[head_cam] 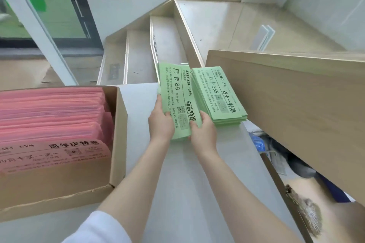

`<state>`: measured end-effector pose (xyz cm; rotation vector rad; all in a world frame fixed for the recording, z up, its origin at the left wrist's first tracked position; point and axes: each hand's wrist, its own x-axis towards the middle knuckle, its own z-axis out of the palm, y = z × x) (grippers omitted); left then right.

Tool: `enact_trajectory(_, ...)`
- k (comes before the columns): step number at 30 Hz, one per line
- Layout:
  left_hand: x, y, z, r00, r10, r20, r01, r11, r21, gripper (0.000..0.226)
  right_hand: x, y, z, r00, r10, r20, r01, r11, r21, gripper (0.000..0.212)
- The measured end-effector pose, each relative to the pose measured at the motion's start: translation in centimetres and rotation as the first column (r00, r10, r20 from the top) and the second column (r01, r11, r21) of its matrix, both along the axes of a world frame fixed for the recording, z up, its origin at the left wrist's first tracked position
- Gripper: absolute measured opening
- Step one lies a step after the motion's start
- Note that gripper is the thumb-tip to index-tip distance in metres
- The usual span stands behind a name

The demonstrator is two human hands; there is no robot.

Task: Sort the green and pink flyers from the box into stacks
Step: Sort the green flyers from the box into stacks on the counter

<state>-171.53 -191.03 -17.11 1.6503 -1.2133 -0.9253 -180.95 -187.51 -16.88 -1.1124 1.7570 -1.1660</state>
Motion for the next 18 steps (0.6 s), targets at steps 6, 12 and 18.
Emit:
enact_trajectory(6,-0.1,-0.7,-2.4,0.926,-0.107,0.361,0.053,0.986,0.157,0.051,-1.3,0.1,-2.0,0.944,0.134,-0.303,-0.125,0.991,0.049,0.062)
enact_trajectory(12,0.0,2.8,-2.8,0.996,-0.086,-0.006,0.086,0.995,0.046,0.05,-1.4,1.4,-3.6,0.846,0.245,-0.474,-0.243,0.968,0.067,0.084)
enact_trajectory(18,0.1,4.0,-3.4,0.983,-0.141,-0.12,0.15,0.987,0.064,0.054,-1.6,0.8,-3.6,0.844,0.306,-0.44,-0.286,0.951,0.113,0.089)
